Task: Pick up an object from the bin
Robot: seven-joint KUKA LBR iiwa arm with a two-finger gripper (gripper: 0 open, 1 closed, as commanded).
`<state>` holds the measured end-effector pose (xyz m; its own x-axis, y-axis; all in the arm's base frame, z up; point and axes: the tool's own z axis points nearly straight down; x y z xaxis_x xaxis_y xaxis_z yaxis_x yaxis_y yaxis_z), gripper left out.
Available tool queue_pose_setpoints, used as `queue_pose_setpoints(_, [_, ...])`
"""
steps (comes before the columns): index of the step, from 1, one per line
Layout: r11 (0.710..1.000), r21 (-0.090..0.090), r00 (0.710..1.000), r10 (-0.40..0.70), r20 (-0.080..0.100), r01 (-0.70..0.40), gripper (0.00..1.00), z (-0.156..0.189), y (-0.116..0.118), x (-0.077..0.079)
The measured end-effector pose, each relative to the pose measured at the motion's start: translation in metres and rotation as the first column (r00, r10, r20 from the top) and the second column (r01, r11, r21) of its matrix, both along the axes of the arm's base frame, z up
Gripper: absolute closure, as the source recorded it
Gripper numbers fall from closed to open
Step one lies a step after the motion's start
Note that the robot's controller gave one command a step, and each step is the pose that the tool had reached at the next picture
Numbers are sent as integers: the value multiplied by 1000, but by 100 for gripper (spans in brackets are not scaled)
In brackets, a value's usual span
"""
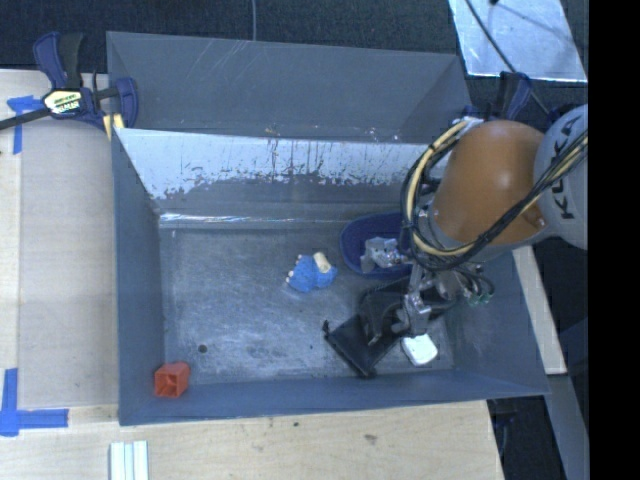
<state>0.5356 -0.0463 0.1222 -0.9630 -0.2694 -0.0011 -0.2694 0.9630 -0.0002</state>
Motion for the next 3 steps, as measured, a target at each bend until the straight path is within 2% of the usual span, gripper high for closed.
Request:
queue_pose_setpoints(1, [940, 2, 940, 341, -2, -341, 0, -53, 27, 0])
queue_pose_setpoints(2, [864, 1, 864, 504, 15, -504, 0, -51, -11, -51])
queue_pose_setpoints(3, [862, 8, 862, 508, 6, -508, 100, -53, -9, -53])
